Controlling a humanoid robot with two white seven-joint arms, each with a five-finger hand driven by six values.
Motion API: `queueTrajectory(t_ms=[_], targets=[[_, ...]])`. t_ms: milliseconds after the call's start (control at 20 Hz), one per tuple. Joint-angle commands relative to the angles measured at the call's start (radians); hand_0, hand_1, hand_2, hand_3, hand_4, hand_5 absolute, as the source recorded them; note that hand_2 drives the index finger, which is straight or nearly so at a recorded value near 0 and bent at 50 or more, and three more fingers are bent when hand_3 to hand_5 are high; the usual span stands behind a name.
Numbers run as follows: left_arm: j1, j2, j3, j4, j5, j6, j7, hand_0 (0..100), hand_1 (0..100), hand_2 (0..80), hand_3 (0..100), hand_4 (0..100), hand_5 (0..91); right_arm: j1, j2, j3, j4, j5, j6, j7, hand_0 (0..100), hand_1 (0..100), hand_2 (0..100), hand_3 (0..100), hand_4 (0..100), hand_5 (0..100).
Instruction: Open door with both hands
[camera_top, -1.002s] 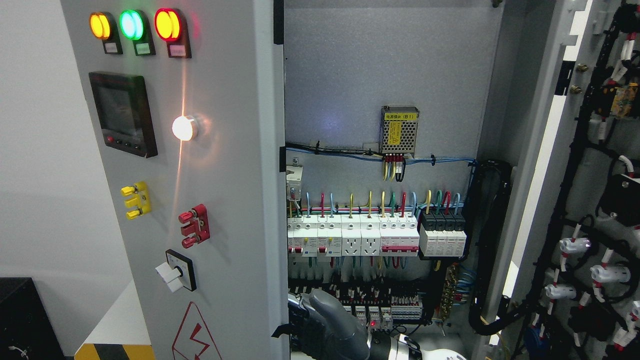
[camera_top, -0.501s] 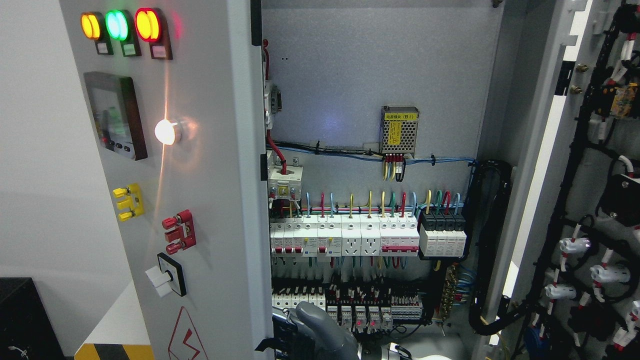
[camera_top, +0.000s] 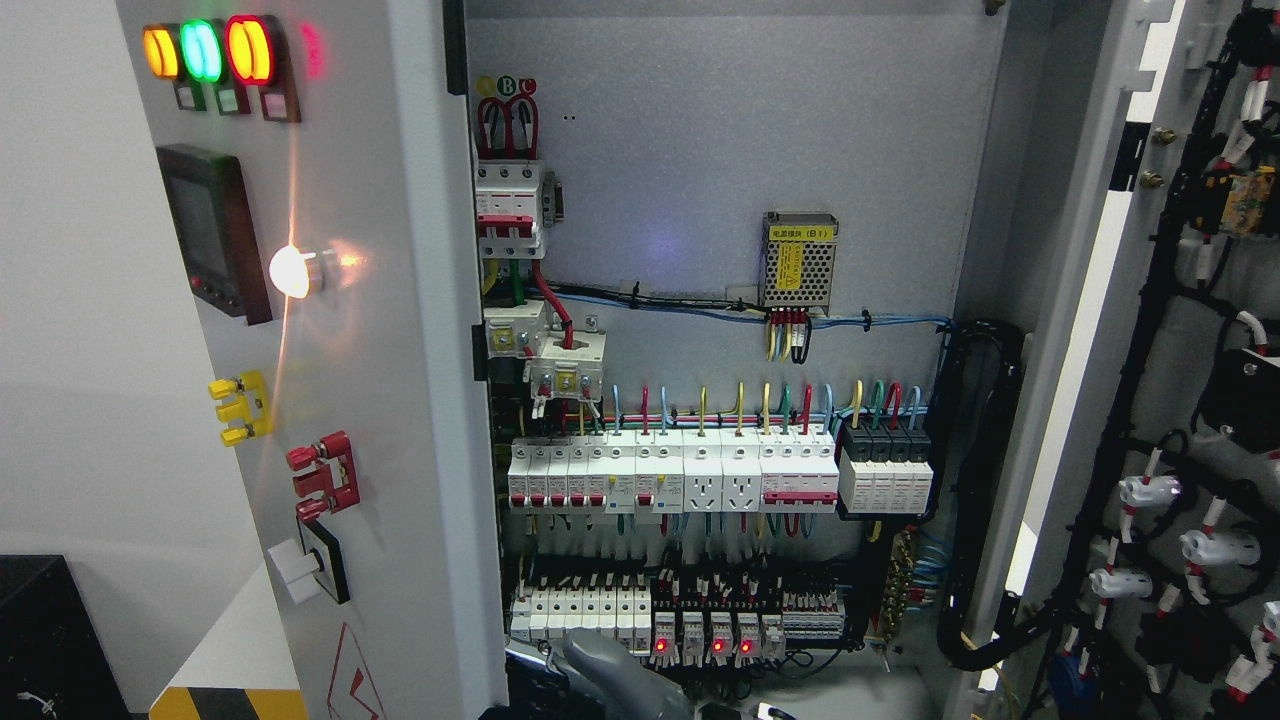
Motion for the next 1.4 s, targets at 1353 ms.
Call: queueTrajectory(t_ms=[1353], targets=[[0.012,0.000,0.000,0.000,0.000,0.000,0.000,0,0,0.0,0,0,0.0,-0.054,0.116,0.142,0.073,0.012,0.000,-0.007,0,0,0,0,0,0]])
